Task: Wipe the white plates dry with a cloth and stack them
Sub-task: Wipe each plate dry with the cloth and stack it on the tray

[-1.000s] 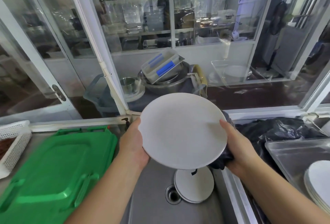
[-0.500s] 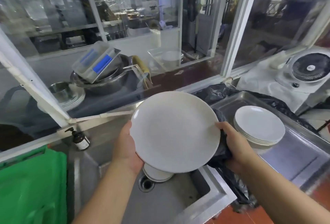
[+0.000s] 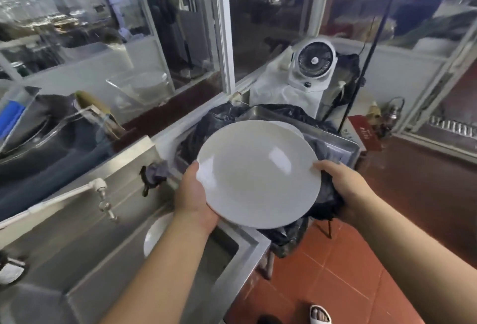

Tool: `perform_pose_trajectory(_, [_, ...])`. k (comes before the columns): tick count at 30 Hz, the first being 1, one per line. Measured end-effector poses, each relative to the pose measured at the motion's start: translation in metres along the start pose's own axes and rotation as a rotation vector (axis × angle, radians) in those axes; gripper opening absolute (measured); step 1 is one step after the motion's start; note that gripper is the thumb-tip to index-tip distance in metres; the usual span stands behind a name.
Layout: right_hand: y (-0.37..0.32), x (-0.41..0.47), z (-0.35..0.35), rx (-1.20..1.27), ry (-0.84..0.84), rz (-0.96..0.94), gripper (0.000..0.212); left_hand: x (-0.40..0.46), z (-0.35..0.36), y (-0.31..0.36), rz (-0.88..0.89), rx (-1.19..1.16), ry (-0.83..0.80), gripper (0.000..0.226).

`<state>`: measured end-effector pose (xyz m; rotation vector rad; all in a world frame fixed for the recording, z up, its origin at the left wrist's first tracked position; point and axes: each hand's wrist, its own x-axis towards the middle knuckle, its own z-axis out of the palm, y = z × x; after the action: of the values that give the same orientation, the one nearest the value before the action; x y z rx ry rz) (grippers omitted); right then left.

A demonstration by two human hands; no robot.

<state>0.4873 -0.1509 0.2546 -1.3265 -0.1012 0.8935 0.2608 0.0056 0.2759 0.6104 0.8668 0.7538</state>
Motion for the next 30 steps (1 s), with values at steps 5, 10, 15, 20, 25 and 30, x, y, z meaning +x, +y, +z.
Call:
perform_pose_trajectory(5, [-0.035, 0.037, -0.068, 0.026, 0.017, -0.013, 0.021, 0.021, 0.077, -0.043, 0.002, 0.034, -0.107, 0.04])
perform_pose_trajectory(10, [-0.082, 0.08, -0.131, 0.006, 0.016, -0.01, 0.017, 0.042, 0.154, -0.087, 0.019, 0.034, -0.077, 0.051])
perform_pose_trajectory(15, [-0.116, 0.123, -0.166, -0.069, -0.021, 0.009, 0.014, 0.067, 0.188, -0.118, 0.005, 0.02, -0.04, 0.036])
perform_pose_trajectory(20, [-0.121, 0.172, -0.175, -0.207, -0.058, 0.06, 0.016, 0.085, 0.196, -0.132, -0.013, -0.006, 0.037, 0.032])
perform_pose_trajectory(25, [-0.103, 0.221, -0.169, -0.328, -0.076, 0.097, 0.022, 0.116, 0.191, -0.14, -0.046, -0.009, 0.164, 0.029])
perform_pose_trajectory(30, [-0.079, 0.271, -0.15, -0.411, -0.027, 0.107, 0.023, 0.17, 0.177, -0.145, -0.096, -0.021, 0.235, 0.033])
